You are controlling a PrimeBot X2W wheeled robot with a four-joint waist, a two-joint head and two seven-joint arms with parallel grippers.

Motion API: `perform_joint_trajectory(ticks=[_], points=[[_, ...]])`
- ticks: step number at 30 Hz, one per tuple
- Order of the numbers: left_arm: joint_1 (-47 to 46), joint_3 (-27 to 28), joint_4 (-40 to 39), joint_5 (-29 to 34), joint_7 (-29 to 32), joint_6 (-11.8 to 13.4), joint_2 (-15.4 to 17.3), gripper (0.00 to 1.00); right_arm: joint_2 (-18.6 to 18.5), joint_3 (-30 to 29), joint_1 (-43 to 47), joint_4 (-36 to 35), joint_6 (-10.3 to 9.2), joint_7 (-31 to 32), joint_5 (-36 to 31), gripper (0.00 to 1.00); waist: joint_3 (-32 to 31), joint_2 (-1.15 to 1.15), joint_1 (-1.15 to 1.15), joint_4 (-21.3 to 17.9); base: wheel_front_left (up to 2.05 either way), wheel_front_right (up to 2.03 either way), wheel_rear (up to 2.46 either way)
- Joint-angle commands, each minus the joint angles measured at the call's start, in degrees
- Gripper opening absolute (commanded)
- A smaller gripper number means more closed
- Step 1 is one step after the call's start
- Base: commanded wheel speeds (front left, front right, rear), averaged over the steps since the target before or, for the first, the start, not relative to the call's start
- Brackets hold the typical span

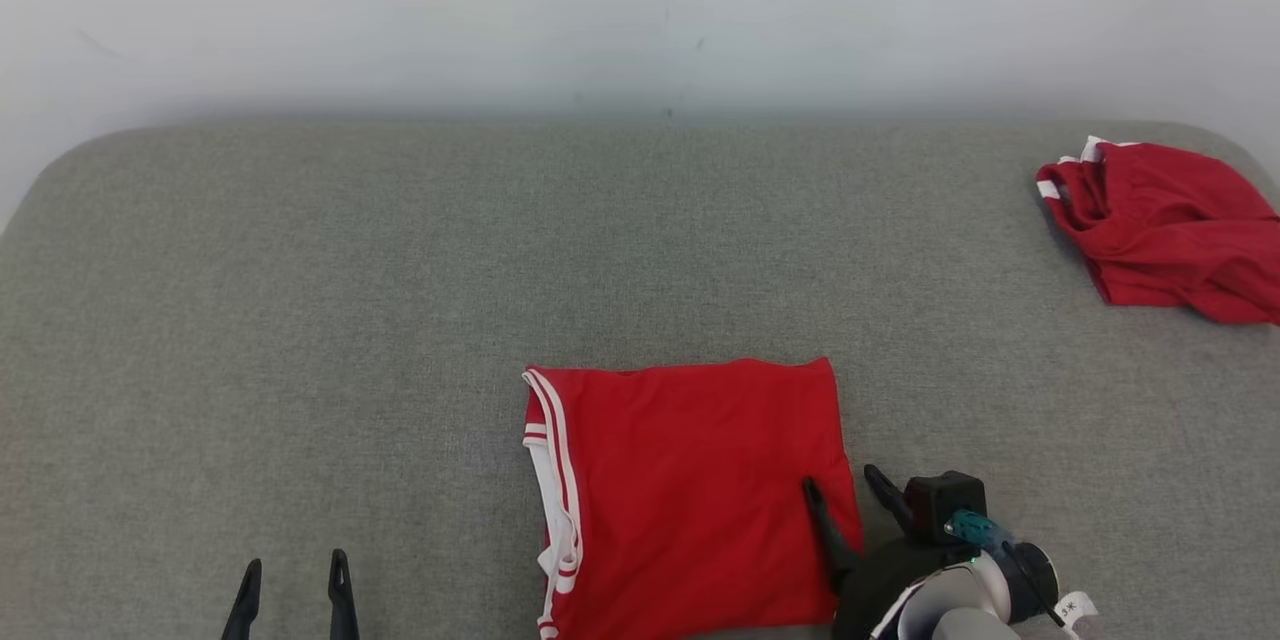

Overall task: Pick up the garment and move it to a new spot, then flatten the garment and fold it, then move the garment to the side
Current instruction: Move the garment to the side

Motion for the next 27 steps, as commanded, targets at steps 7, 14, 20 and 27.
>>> perform_joint_trajectory(ticks=[7,14,20,27], points=[[-1.1,0.4,0.3,-0.3,-0.2,0.1,-0.1,1.0,0.2,10.0,-2.9,5.7,-0.15,0.1,10.6,0.0,1.2,-0.01,0.0,0.3,0.0,0.0,0.0],[-1.8,0.4,0.0,-0.6,-0.2,0.3,-0.1,1.0,-1.3,10.9,-7.1,5.6,-0.16,0.0,11.6,0.0,1.5,-0.01,0.0,0.2,0.0,0.0,0.0],[-2.7,0.3,-1.0,-0.7,-0.2,0.0,-0.1,1.0,-4.7,10.7,-13.9,3.8,-0.15,0.0,10.2,0.0,4.0,-0.01,0.0,-0.3,0.0,0.0,0.0],[-6.1,-1.0,-3.3,-0.1,-0.2,-0.7,-0.1,1.0,-10.5,10.3,-24.4,4.1,-0.15,0.0,9.1,0.0,10.2,-0.01,0.0,-0.4,0.0,0.0,0.0]])
